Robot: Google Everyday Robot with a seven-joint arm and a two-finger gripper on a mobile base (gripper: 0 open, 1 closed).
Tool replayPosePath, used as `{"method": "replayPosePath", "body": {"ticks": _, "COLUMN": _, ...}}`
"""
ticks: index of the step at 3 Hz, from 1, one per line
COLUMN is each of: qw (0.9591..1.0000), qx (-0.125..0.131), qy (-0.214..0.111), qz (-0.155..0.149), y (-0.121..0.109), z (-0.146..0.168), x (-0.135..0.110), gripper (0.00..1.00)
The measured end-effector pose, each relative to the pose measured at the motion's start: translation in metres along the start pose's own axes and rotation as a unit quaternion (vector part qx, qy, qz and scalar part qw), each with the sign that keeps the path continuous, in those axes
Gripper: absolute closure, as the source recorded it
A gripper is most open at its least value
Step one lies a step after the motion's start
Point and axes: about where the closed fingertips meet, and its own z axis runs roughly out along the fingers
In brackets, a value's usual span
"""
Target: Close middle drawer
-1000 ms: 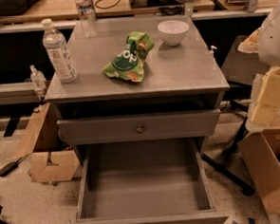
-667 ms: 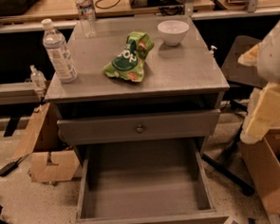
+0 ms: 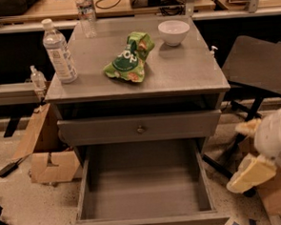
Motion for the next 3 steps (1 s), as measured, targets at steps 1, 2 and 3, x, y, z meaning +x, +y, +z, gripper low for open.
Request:
{"method": "replayPosePath", "body": {"ticks": 1, "qw": 0.999, "qx": -0.011, "qy": 0.013, "qz": 0.04, "y": 0.033, "z": 0.093, "x": 0.059, "gripper": 0.5}}
{"method": "replayPosePath", "body": {"ticks": 2, "qw": 0.9975, "qx": -0.016, "qy": 0.044, "qz": 0.053, "y": 0.05, "z": 0.145, "x": 0.088, "gripper": 0.73}}
{"method": "replayPosePath", "body": {"ticks": 3, "qw": 0.9973, "qx": -0.012, "qy": 0.046, "qz": 0.055, "y": 0.05, "z": 0.145, "x": 0.089, "gripper": 0.96}}
